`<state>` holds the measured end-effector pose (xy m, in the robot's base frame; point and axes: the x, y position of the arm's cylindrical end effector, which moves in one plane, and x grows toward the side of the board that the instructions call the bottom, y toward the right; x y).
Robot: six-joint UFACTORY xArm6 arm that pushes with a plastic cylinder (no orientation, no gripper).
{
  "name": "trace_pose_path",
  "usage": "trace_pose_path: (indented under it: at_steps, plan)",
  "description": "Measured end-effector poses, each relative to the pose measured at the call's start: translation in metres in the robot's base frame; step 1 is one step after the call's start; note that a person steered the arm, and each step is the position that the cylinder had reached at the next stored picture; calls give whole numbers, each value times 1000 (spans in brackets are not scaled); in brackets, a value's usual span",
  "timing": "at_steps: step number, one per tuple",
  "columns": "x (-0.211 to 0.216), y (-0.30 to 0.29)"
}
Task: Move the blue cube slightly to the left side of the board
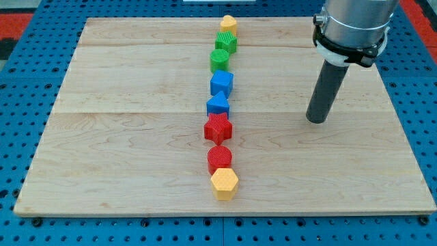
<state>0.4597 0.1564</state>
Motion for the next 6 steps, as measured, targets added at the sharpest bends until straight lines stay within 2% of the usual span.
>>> trace_pose_path:
  at_steps: [2, 4, 5, 6]
  plan:
    - [0, 7]
    - [-47, 15]
    - [-38, -19]
    - [-38, -21]
